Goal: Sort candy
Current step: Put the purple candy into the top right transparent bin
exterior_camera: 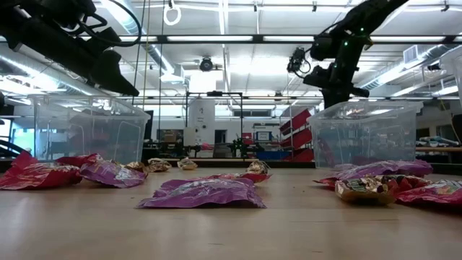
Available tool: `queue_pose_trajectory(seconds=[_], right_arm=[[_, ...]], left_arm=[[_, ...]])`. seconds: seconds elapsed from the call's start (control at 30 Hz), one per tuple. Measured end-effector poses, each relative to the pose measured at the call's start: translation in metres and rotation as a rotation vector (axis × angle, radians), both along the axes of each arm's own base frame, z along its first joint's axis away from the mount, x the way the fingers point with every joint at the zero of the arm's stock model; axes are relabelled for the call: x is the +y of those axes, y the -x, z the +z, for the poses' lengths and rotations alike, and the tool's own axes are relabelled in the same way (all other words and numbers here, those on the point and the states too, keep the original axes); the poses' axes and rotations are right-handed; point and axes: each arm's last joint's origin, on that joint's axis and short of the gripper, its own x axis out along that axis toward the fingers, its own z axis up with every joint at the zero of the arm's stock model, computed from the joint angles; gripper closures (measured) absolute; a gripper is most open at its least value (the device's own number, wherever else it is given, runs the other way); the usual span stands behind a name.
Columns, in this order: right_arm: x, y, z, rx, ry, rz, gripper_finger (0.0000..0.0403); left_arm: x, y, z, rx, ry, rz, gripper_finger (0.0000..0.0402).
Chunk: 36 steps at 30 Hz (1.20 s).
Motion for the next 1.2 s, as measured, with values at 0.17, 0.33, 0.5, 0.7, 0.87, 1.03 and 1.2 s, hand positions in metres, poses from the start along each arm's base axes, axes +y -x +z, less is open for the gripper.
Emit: queue_pose_trajectory(seconds=[0.17, 0.33, 0.5, 0.7, 0.87, 1.03, 1.2], right_arm=[[0.018, 0.005, 0.024, -0.059, 0.074, 0.026, 0.0368], [0.044, 0.003, 0.052, -0.148, 0.199, 0.126, 0.0372], [0.077, -0.009, 0.07, -0.203, 0.287, 0.301, 0.0374], [0.113, -0.035, 0.072, -0.225, 0.313, 0.532, 0.0375], [0.141, -0.052, 0.069, -0.236, 0.299, 0.674, 0.0376], [0.173, -0.062, 0.068, -0.231, 0.307, 0.854, 0.0375], [0.204, -0.067, 0.067, -0.242, 0.295, 0.991, 0.0377]], left_arm=[[0.0, 0.0, 0.0, -0.007, 0.006, 0.003, 0.0393], [0.0, 0.0, 0.001, -0.033, 0.019, 0.01, 0.0393], [0.0, -0.003, 0.005, -0.077, 0.023, -0.028, 0.0393], [-0.001, -0.005, 0.01, -0.136, 0.027, -0.085, 0.0393], [-0.002, -0.006, 0.011, -0.161, 0.052, -0.121, 0.0393], [-0.003, -0.006, 0.01, -0.163, 0.059, -0.122, 0.0393], [-0.003, -0.006, 0.01, -0.163, 0.06, -0.122, 0.0393]])
